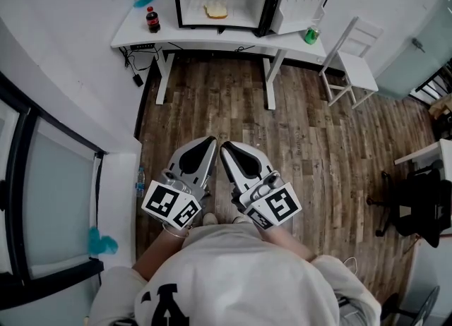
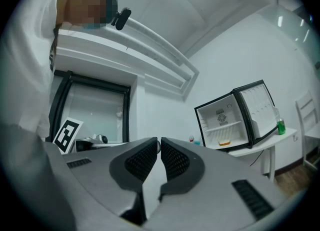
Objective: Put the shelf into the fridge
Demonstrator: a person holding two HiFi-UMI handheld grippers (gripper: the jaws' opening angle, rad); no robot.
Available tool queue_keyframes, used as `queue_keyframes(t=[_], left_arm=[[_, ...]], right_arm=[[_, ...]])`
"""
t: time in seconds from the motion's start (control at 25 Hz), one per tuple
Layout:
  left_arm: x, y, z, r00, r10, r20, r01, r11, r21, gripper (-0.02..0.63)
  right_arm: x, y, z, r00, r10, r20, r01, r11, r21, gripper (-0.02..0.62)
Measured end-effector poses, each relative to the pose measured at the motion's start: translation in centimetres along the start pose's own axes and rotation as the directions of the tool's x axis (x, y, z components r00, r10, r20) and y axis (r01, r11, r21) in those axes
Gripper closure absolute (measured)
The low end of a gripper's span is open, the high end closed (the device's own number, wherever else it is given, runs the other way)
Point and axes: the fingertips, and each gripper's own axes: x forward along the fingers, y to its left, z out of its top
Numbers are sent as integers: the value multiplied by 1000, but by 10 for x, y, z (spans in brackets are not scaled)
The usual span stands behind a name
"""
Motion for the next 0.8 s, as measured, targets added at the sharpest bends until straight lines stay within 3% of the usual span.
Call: queue_keyframes(t=[0.8], left_arm=[[6, 13, 5, 1000, -9, 0, 9, 1000, 0, 600]], right_arm=[[14, -3, -3, 1000, -10, -11, 9, 1000, -14, 552]])
